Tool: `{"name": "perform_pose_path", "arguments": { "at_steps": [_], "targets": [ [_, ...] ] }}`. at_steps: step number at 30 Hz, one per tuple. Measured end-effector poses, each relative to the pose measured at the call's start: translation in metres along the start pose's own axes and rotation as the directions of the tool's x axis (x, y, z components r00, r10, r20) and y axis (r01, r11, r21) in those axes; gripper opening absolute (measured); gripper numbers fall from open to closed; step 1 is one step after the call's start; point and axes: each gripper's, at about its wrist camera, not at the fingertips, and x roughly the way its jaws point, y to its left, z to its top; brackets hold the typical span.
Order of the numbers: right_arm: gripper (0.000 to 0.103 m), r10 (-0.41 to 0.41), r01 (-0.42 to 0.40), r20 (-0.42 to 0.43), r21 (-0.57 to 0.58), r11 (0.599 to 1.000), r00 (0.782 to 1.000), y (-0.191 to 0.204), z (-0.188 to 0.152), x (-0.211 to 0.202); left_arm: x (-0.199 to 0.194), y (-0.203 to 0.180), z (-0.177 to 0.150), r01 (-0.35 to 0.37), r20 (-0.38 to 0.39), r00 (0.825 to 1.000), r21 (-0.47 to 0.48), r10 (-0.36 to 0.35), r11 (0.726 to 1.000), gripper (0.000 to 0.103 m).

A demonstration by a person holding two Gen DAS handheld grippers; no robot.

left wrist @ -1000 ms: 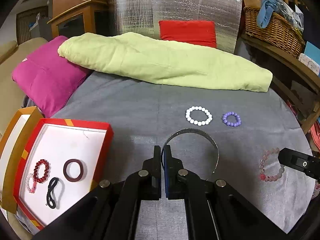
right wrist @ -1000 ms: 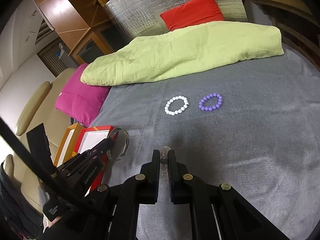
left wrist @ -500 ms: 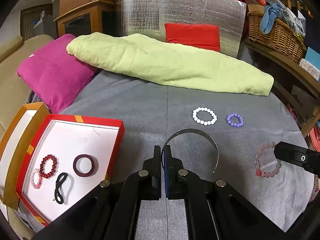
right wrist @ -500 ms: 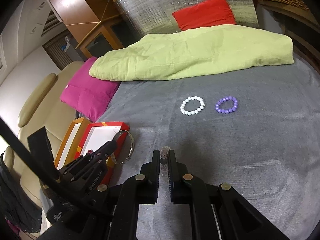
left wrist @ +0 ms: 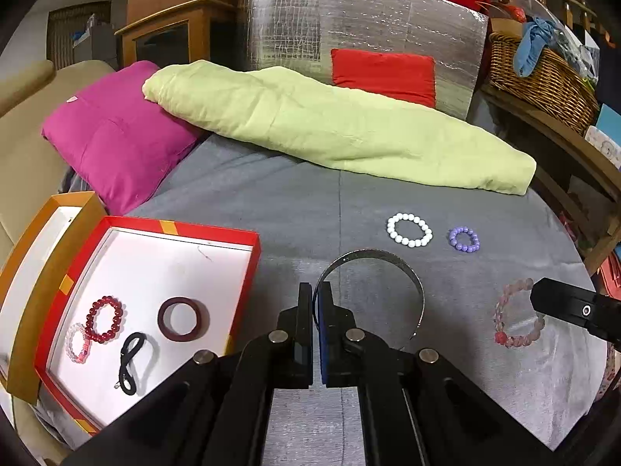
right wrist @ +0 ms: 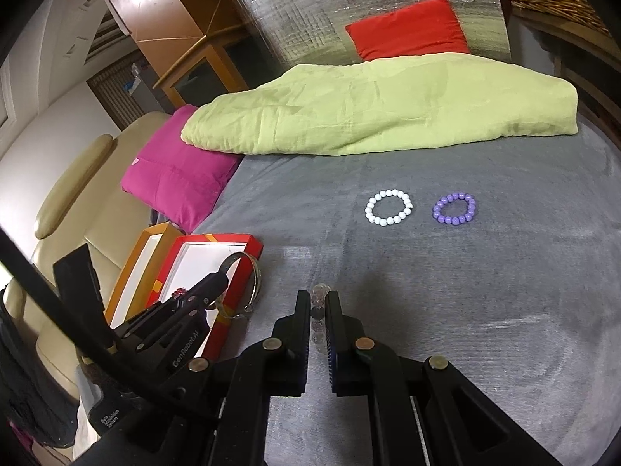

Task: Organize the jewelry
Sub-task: 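Carry the silver bangle with the left gripper while the right carries the pink-white bracelet to the tray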

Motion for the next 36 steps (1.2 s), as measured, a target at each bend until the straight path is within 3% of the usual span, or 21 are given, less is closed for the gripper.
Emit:
{"name": "perform_pose_path", "arguments": {
  "at_steps": [23, 36],
  "targets": [
    [0.008, 0.025, -0.026, -0.035, -0.033, 0.999, 0.999, 0.025, 0.003, 0.03, 0.006, 0.03, -0.001, -0.023, -0.02, 1.0, -0.04, 0.022, 0.999, 0.003],
    [0.008, 0.106, -0.111, -0.078, -0.075, 0.991, 0.991, 0.07, 0.014, 0.07, 0.027, 0.107, -0.013, -0.135, -0.098, 0.987, -0.113, 0.124, 0.984, 0.003]
  ]
}}
